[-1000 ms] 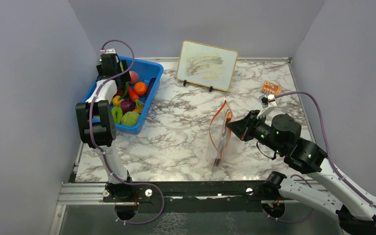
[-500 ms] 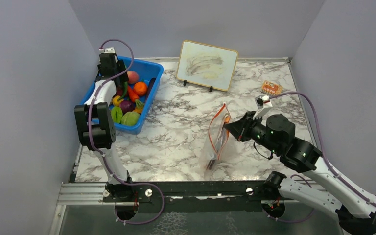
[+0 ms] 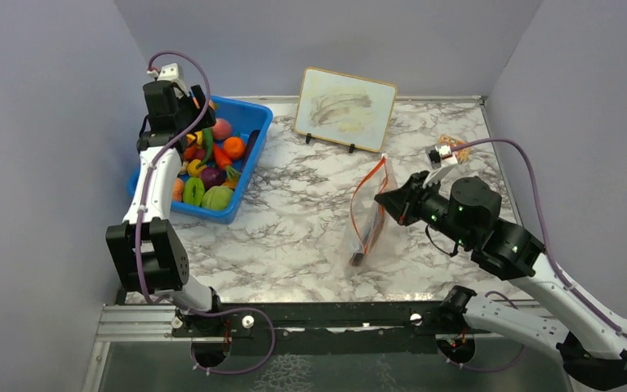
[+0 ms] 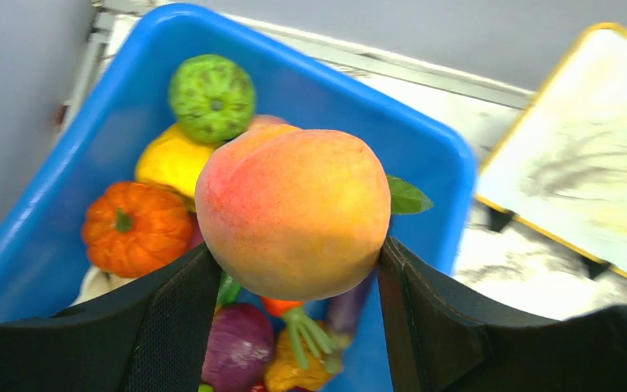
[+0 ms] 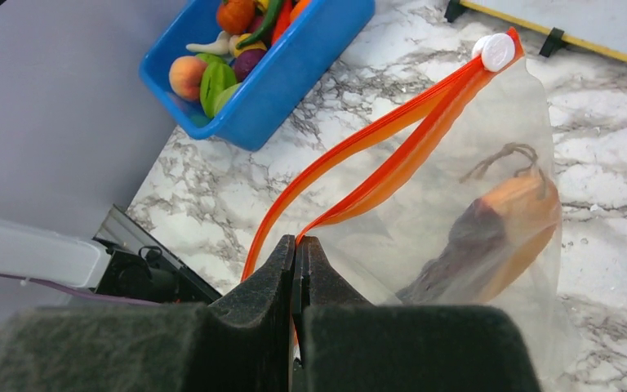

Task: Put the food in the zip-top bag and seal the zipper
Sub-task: Pick up the fake fruit from the bin.

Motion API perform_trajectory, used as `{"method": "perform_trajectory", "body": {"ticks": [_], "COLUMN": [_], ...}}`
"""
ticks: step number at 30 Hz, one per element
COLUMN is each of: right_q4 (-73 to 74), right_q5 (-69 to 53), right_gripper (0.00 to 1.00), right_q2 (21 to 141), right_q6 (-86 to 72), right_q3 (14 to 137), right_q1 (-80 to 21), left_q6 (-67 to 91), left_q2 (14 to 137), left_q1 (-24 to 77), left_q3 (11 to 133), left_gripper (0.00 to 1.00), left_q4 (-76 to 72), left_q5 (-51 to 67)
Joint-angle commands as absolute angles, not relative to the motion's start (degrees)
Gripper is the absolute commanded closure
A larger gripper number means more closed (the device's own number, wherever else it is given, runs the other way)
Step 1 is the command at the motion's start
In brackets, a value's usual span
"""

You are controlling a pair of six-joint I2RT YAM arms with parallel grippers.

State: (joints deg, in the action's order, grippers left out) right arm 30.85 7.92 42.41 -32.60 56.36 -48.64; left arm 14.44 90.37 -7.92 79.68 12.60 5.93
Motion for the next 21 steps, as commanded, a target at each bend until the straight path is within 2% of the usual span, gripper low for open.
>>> {"method": "perform_trajectory", "body": {"ticks": [1, 10, 21], "right_q4": [33.4, 43.6, 31.8], "right_q5": [6.3, 6.9, 3.6], "right_gripper": [0.99, 0.99, 0.99], "right_q2": [45.4, 53.0, 51.2], "right_q6": [-27.1, -21.7, -25.9], "right_q3": [64.1, 75.0, 61.0], "right_q1": [-48.6, -48.6, -48.6], "left_q6": [17.7, 18.3, 25.3], "left_q2": [85.7, 76.0, 63.7], "left_q1": [-7.6, -3.7, 13.0], "left_q3": [76.7, 67.9, 51.3], "left_gripper": [0.52, 0.53, 0.57], "left_q4": [14.2, 14.0, 6.6], "left_q5": [18.6, 28.8, 33.1]}}
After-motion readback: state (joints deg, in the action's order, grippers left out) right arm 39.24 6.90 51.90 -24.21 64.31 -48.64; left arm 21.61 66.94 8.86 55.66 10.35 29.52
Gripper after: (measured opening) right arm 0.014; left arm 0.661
